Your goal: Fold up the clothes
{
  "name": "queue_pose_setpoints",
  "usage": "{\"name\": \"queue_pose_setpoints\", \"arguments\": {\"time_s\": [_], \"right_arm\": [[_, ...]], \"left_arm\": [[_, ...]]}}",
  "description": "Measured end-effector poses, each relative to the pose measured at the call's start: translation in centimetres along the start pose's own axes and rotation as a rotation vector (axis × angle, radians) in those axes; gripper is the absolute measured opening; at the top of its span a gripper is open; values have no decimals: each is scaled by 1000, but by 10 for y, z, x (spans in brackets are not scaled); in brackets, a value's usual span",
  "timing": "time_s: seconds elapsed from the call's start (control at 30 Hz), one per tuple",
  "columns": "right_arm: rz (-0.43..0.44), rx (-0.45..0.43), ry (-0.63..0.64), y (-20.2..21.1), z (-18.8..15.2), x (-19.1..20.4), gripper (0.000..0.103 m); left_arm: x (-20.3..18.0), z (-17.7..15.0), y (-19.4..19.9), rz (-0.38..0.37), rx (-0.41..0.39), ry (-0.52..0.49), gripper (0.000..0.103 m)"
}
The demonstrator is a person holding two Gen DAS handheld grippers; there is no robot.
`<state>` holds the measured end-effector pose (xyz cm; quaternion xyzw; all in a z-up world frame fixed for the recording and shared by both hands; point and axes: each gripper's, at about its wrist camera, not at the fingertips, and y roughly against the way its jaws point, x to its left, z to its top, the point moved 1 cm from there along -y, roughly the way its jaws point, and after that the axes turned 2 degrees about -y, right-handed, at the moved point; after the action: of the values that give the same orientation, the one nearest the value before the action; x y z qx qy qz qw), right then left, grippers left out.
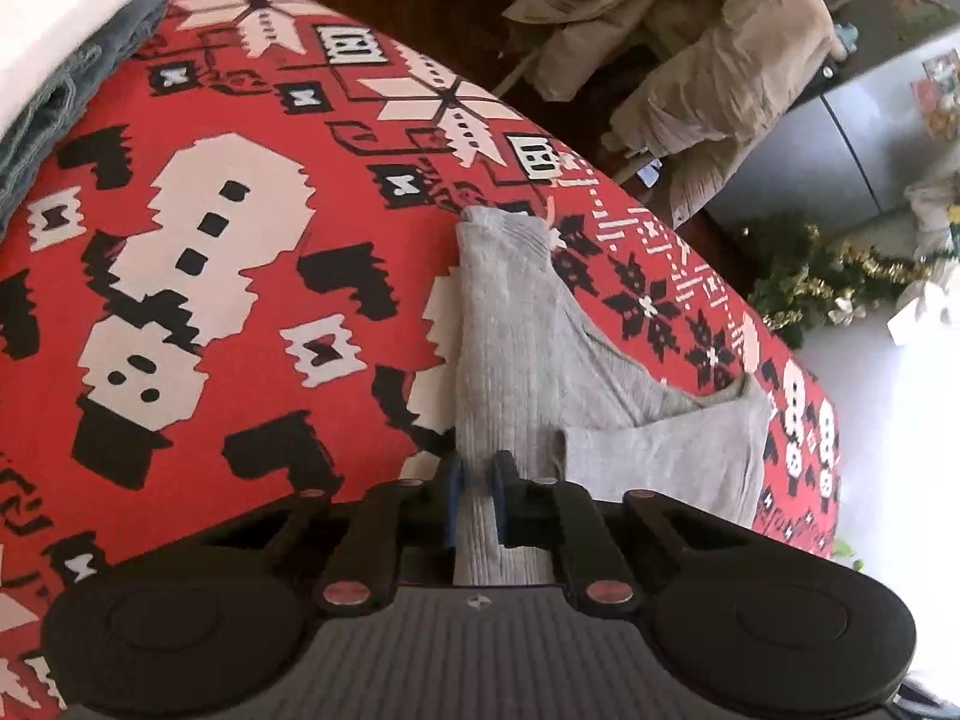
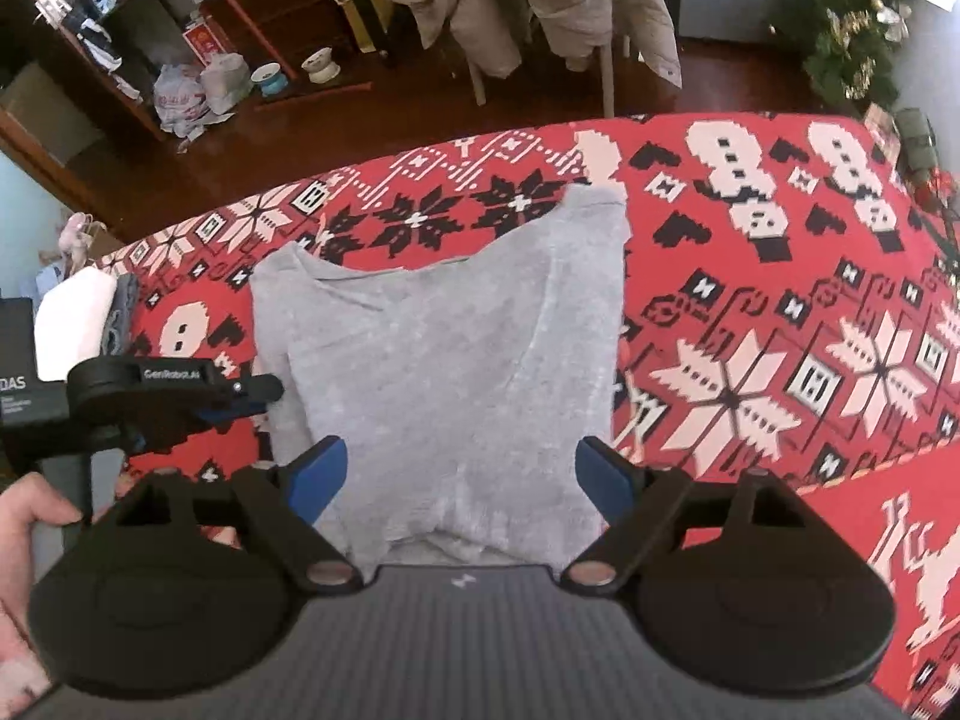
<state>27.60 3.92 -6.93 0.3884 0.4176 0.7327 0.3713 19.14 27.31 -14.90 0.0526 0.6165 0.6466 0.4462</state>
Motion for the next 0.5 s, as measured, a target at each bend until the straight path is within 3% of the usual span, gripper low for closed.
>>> {"name": "queue_pose_setpoints", "arguments": {"time_s": [0.1,0.2,0.33,0.5], "right_arm": [[8,16,11,-4,0,10,85],[4,6,52,-6,3,19,85],[-2,-2,63,-5,10,17,80],[-16,-16,37,3,18,3,79]], "left_arm": [[5,5,-2,-21,8,24,6],[-2,5,1,10,-2,-3,4],[-28,4,20,38,-60,-87,4],[-83,-5,44,81,-133,-268,4]]}}
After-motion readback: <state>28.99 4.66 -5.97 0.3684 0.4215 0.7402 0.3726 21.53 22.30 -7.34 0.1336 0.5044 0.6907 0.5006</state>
